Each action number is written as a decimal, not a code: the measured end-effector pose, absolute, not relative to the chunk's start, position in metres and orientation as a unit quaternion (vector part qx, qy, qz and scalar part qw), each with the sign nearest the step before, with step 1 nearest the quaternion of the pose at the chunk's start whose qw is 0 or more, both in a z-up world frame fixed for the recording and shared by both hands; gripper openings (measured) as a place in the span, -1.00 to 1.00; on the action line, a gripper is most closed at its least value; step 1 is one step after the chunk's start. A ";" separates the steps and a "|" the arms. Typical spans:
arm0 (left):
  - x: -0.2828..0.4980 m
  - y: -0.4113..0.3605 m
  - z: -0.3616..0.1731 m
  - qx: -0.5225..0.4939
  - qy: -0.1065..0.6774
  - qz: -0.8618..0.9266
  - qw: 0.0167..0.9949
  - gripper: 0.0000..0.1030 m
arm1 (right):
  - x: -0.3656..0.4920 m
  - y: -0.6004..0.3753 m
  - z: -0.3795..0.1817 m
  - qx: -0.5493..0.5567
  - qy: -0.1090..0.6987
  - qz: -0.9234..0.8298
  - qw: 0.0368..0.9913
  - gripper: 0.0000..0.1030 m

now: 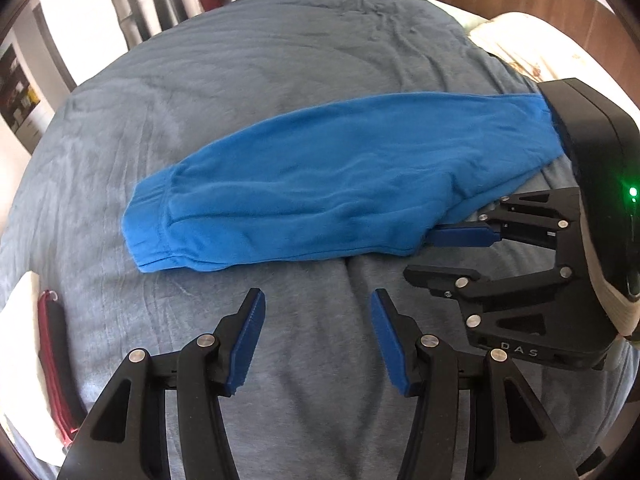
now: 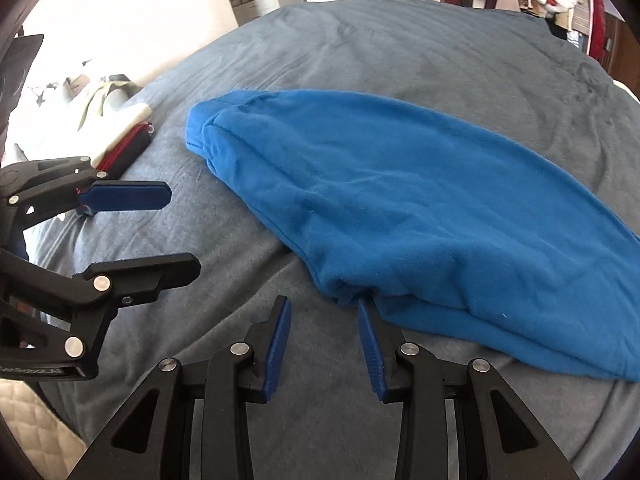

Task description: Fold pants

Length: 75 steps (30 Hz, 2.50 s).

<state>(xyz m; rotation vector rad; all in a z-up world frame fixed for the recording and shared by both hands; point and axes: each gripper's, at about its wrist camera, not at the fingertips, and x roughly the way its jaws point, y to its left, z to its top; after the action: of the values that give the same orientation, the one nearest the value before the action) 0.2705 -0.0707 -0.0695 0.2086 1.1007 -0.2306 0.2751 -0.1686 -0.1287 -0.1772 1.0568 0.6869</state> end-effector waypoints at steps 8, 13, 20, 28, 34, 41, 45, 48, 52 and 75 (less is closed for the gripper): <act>0.277 -0.047 -0.076 0.085 0.513 -0.079 0.850 0.06 | 0.286 -0.159 -0.138 -0.079 0.486 0.304 0.816 -0.35; 0.278 -0.037 -0.080 0.075 0.519 -0.066 0.849 0.06 | 0.282 -0.157 -0.135 -0.074 0.481 0.292 0.823 -0.65; 0.278 -0.033 -0.076 0.079 0.513 -0.060 0.853 0.06 | 0.264 -0.154 -0.114 -0.042 0.477 0.282 0.831 -0.75; 0.278 -0.036 -0.079 0.111 0.509 -0.063 0.851 0.06 | 0.262 -0.152 -0.143 -0.028 0.513 0.268 0.815 -0.75; 0.278 -0.041 -0.079 0.113 0.514 -0.071 0.848 0.06 | 0.265 -0.151 -0.150 -0.020 0.523 0.268 0.809 -0.69; 0.276 -0.068 -0.060 0.152 0.479 -0.121 0.856 0.14 | 0.252 -0.167 -0.124 0.023 0.523 0.256 0.812 -0.36; 0.270 -0.100 -0.054 0.184 0.453 -0.168 0.856 0.14 | 0.240 -0.196 -0.104 0.029 0.518 0.202 0.830 -0.36; 0.264 -0.124 -0.058 0.217 0.433 -0.196 0.853 0.13 | 0.242 -0.225 -0.093 0.039 0.513 0.151 0.844 -0.36; 0.257 -0.153 -0.072 0.293 0.395 -0.213 0.845 -0.06 | 0.253 -0.259 -0.092 0.039 0.502 0.091 0.859 -0.36; 0.253 -0.183 -0.118 0.419 0.352 -0.244 0.801 -0.65 | 0.273 -0.303 -0.111 0.065 0.498 0.035 0.864 -0.36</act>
<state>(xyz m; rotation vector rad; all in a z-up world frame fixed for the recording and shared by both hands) 0.2534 -0.1832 -0.1182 0.8992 0.7546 -0.5226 0.2729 -0.3025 -0.1109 0.1354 1.0435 0.0735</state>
